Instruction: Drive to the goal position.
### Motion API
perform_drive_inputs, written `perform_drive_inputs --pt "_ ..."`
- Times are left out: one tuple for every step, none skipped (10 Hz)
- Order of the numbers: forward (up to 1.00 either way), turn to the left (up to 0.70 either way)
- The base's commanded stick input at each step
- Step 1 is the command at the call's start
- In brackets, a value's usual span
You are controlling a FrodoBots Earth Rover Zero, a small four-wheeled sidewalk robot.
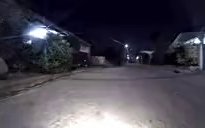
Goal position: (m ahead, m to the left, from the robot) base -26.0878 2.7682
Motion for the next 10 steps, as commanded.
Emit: perform_drive_inputs --pt "0.12 0.03" --pt "0.12 0.03" --pt "0.22 0.06" --pt "0.63 0.17" --pt "0.98 0.38" --pt "0.98 0.38" --pt "0.98 0.38" --pt "0.98 0.38" --pt "0.98 0.38" --pt "0.98 0.38"
